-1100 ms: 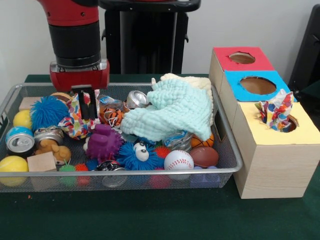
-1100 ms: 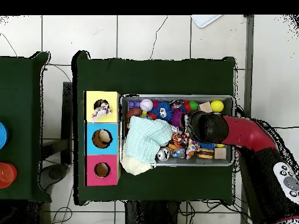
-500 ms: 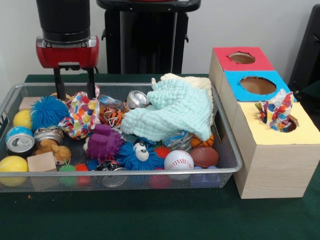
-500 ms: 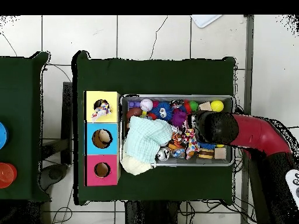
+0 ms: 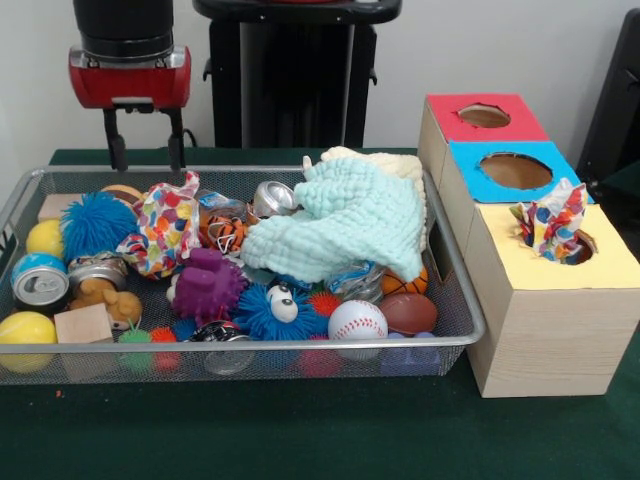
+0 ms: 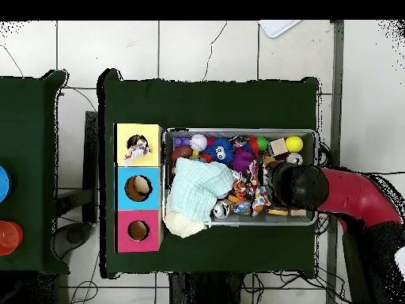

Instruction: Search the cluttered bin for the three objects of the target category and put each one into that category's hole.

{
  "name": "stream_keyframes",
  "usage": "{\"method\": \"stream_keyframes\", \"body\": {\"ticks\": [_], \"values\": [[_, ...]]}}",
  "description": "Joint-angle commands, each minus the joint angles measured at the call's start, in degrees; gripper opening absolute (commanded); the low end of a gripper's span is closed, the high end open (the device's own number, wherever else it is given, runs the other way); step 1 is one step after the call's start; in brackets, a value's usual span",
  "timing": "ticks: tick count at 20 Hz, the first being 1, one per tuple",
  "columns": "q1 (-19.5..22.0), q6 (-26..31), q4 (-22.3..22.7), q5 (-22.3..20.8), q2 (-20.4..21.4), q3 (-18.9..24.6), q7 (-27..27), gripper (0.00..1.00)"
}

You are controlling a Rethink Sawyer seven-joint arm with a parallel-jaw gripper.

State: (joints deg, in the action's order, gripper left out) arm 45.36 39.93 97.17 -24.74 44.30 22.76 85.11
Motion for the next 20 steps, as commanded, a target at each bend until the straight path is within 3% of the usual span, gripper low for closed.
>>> {"method": "stream_keyframes", "body": {"ticks": [1,5,9,12,15,17,20], "values": [[2.05,-2.45,12.87,0.58,1.37,-1.88,3.96,1.00],[2.05,-5.87,15.06,0.24,0.37,-1.90,6.18,1.00],[1.15,-8.40,14.47,0.02,-2.16,-2.27,7.75,1.00],[-0.61,-12.80,11.37,-3.34,-7.06,-4.70,8.43,1.00],[-2.92,-17.45,4.39,-7.06,-14.08,-7.99,8.31,1.00],[-3.41,-18.58,1.29,-7.78,-16.19,-8.73,7.16,1.00],[-3.56,-18.16,0.40,-7.79,-15.42,-9.08,5.18,1.00]]}}
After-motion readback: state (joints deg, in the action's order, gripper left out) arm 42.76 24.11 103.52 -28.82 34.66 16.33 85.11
